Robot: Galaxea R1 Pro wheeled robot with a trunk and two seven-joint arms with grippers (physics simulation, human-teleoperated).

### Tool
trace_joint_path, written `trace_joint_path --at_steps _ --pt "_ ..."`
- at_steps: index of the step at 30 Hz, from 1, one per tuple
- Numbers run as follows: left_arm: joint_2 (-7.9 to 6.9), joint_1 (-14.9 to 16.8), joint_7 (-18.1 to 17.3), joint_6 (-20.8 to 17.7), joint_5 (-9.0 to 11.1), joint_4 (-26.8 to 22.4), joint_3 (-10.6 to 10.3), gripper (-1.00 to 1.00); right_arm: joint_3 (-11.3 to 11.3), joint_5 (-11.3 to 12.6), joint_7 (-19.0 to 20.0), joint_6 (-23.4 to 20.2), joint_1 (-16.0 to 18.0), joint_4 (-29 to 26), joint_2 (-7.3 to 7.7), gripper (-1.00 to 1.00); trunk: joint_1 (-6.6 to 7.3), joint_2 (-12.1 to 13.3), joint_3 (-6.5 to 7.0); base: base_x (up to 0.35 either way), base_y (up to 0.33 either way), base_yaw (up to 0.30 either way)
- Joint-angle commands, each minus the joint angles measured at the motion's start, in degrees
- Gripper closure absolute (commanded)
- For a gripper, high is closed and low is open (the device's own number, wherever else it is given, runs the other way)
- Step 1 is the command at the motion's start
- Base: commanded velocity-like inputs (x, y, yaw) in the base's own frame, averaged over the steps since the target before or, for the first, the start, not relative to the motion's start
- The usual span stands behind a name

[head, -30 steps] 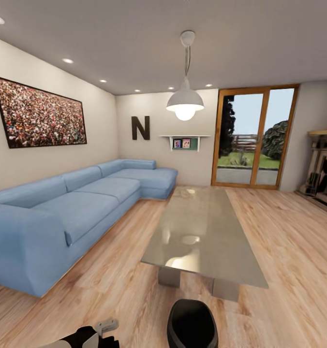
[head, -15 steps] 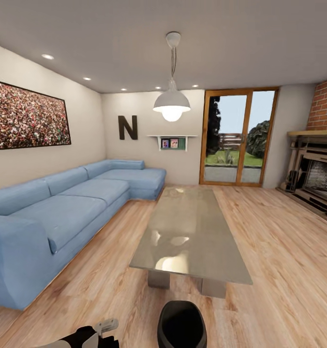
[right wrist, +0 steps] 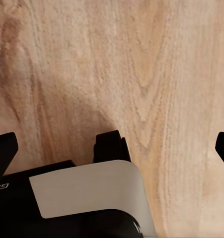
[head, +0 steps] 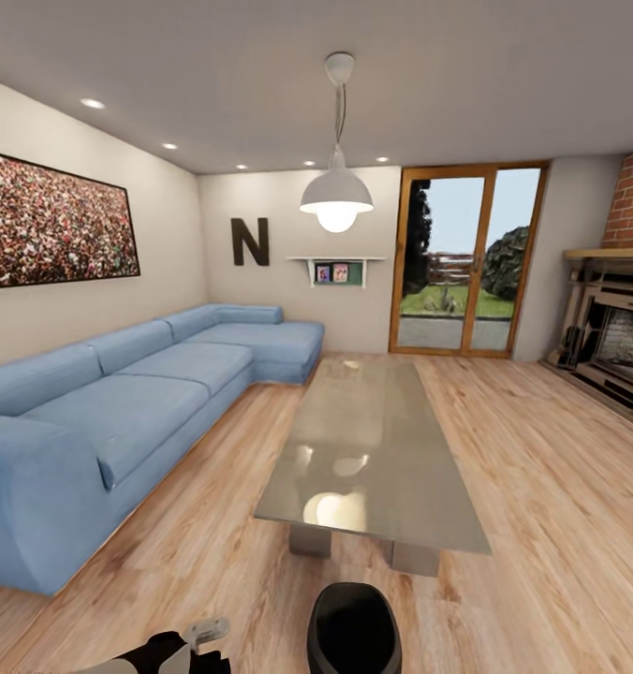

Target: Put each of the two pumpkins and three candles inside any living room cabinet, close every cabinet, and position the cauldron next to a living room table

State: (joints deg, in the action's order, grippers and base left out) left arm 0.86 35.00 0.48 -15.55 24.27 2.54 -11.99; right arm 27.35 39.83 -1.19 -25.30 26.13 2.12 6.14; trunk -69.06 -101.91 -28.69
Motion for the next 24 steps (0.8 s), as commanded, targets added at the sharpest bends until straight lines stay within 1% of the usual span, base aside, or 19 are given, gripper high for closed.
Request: trace_joint_path --at_steps 1,17,24 --pt "0.02 0.1 0.1 -0.1 0.6 0.1 -0.5 -1.0 0.4 0.6 -0.1 -0.2 0.0 0.0 0.0 -1.0 0.23 0.4 0.03 0.0 0.0 0.066" --pt "0.02 0.1 0.1 -0.1 0.6 0.1 -0.5 -1.0 0.4 0.7 0.2 -0.2 0.0 0.0 0.04 -1.0 3.75 6.8 1.46 0.0 0.0 0.066" --pt "0.02 0.1 0.1 -0.1 0.6 0.1 -0.5 -1.0 0.3 0.7 0.3 -0.2 0.1 0.0 0.1 -1.0 5.28 9.6 2.08 0.0 0.0 0.018"
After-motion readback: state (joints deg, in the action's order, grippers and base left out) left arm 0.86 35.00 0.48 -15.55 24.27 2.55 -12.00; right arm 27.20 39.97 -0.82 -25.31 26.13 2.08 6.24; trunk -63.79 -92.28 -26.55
